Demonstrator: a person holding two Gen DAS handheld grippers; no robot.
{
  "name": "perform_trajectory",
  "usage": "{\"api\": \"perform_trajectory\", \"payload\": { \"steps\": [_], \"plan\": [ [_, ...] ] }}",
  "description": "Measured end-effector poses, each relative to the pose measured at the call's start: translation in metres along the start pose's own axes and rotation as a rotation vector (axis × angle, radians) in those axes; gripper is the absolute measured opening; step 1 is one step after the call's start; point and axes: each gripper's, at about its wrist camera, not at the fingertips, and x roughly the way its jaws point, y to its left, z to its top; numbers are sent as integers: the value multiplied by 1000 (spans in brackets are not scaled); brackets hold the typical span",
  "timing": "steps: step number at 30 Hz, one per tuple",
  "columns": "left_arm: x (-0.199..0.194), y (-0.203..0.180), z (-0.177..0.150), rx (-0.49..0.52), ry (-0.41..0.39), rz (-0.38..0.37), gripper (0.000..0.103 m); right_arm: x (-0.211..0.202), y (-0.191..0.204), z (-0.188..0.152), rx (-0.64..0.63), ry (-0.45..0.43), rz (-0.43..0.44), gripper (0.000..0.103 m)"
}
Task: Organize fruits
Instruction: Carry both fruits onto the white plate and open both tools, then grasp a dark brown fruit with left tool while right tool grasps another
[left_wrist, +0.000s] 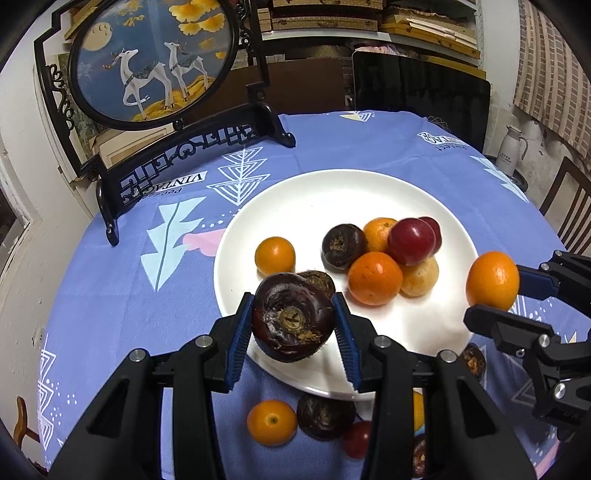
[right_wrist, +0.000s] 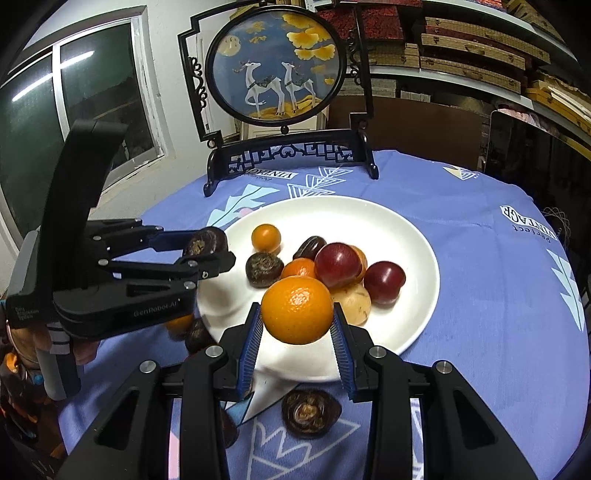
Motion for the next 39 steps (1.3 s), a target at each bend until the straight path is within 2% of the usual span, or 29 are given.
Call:
{"api": "perform_trajectory", "payload": {
  "steps": [7, 13, 20, 22, 23, 24, 28, 32, 39],
  "plan": [
    [11, 18, 20, -49, -8, 26, 42, 8, -24, 26, 44, -35, -43, 37],
    [34, 14, 39, -72, 25, 11, 42, 48, -42, 57, 95, -9, -84, 37],
    [51, 10, 44, -69, 47, 30, 42, 81, -47, 70, 117, 23, -108, 38],
    [52, 11, 43, -72, 45, 27, 44, 83, -50, 73, 131, 22, -96, 56],
    [52, 12, 43, -75, 41, 31, 53, 80, -51, 73, 143, 8, -102, 56],
    [50, 14, 43, -76, 30, 34, 57, 77, -51, 72, 143, 0, -103, 57],
    [37, 17, 39, -74, 2, 29, 58, 63, -53, 65, 147, -9, -101, 57],
    [23, 17, 29, -69, -9, 19, 58, 43, -51, 45, 139, 2, -80, 57],
    [-15, 15, -10, -34, -25, -21, 68, -2, -32, -16, 6, 81, -49, 58]
  ]
}}
